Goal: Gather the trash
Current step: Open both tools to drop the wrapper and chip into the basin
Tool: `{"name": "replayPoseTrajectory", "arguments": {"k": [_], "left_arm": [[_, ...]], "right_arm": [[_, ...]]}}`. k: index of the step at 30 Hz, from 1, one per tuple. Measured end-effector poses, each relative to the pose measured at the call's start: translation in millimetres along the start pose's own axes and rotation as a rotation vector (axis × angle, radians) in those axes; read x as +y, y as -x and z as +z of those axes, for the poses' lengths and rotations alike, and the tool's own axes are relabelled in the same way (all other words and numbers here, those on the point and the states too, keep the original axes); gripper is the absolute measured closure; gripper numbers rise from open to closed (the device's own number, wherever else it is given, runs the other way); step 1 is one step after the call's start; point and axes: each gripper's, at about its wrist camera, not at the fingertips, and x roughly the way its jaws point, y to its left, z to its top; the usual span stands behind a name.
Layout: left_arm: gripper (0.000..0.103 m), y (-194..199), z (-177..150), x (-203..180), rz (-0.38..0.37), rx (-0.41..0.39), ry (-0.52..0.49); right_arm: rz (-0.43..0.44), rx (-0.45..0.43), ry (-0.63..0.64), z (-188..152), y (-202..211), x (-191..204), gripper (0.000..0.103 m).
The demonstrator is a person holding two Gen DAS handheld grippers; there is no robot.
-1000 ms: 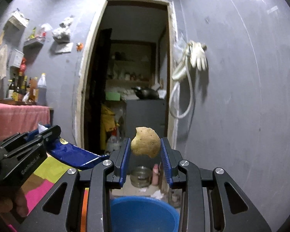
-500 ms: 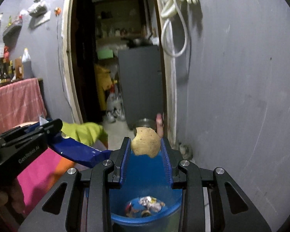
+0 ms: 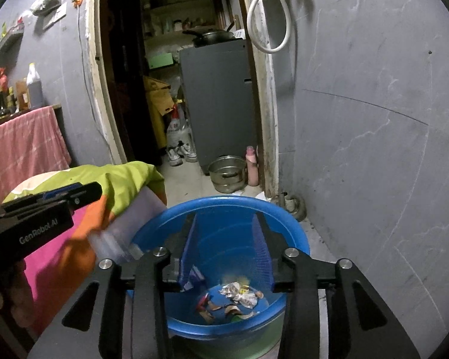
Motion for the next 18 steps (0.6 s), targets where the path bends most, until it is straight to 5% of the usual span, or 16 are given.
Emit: {"name": "replayPoseTrajectory", "arguments": {"k": [6,15,18], "left_arm": [[0.066,19,8,9,-0.039,-0.025,0.051],[0.041,83,29,37,-0.077,-0.196,0.115],[0.039,104,37,49,-0.069,-0.240,0.119]], "right_arm": [[-0.001,-0.030,-0.001,6,10,4,0.065],[0.007,-0.196,0.022,39,63,24,0.045],[0.020,-0.267,0.028,54,83,37,0.030]]}}
